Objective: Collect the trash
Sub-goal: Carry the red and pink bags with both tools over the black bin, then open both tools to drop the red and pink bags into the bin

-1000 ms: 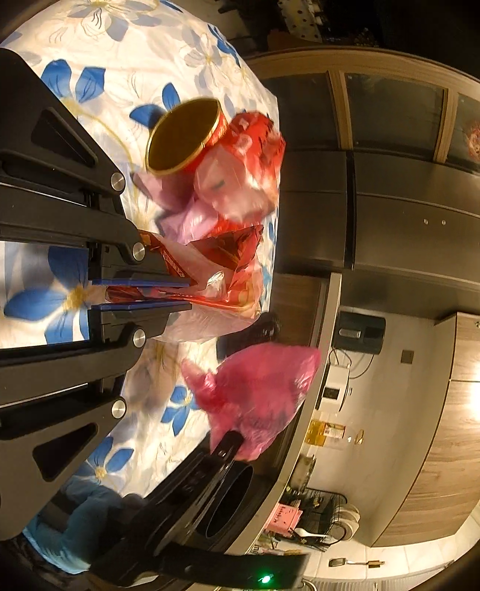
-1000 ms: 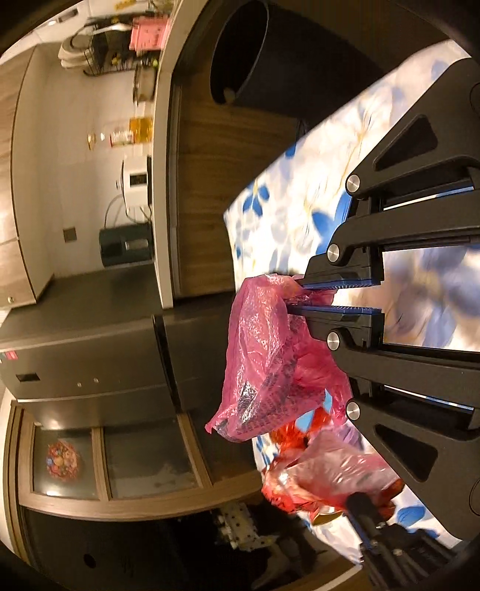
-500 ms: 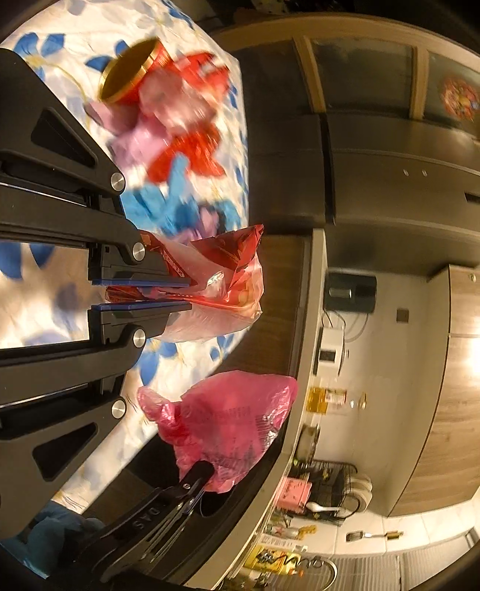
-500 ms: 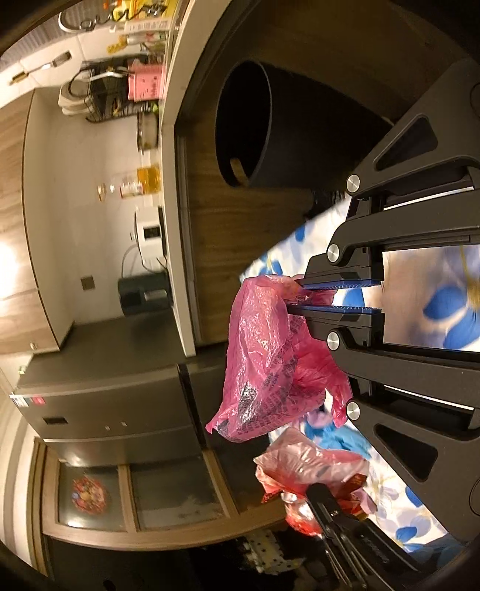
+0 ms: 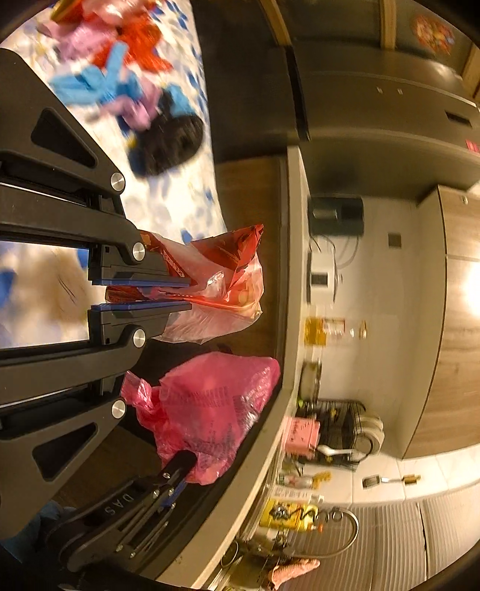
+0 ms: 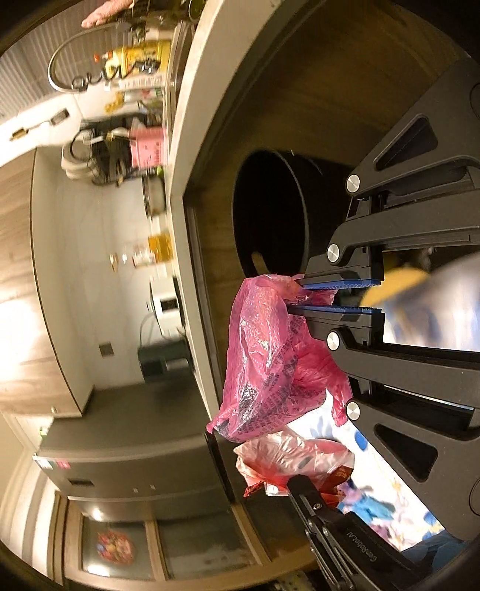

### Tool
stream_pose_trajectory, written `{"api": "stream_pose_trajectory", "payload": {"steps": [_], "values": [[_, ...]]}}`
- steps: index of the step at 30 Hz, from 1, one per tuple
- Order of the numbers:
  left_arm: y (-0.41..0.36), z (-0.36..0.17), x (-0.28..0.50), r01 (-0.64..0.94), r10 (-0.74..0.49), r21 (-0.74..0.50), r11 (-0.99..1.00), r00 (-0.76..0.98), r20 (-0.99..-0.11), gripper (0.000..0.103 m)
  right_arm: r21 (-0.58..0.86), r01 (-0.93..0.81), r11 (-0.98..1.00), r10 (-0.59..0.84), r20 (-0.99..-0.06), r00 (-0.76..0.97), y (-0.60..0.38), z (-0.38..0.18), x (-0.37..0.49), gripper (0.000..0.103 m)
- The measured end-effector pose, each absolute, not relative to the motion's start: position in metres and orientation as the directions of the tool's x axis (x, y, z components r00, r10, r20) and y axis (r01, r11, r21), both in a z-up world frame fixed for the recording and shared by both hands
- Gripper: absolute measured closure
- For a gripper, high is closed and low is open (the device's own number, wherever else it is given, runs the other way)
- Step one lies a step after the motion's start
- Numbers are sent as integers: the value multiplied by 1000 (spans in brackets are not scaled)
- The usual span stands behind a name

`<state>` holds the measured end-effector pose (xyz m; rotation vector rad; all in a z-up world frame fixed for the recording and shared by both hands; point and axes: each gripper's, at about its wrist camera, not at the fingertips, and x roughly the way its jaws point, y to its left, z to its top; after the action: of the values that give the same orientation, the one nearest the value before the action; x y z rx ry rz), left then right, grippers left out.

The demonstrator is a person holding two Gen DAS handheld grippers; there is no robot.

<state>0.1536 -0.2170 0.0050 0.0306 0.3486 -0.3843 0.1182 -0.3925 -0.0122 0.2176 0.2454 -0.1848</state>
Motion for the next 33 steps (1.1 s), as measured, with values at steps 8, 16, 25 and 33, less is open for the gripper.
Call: {"api": "stream_pose_trajectory", "payload": {"steps": [8, 16, 25, 33], "values": [[-273, 15, 182, 453, -439, -29, 891, 843, -309, 97, 200, 300, 933, -252, -232, 940, -440, 1, 133, 95], [-314, 4, 216, 509, -494, -53, 859, 799, -342, 97, 192, 349, 917, -297, -253, 921, -469, -2, 153, 95], [-340, -6, 243, 534, -516, -57, 843, 776, -362, 95, 166, 373, 913, -317, -288, 904, -486, -14, 181, 94], [-352, -17, 256, 566, -546, -70, 821, 745, -382, 86, 166, 389, 906, -323, -321, 890, -498, -22, 196, 79]]}}
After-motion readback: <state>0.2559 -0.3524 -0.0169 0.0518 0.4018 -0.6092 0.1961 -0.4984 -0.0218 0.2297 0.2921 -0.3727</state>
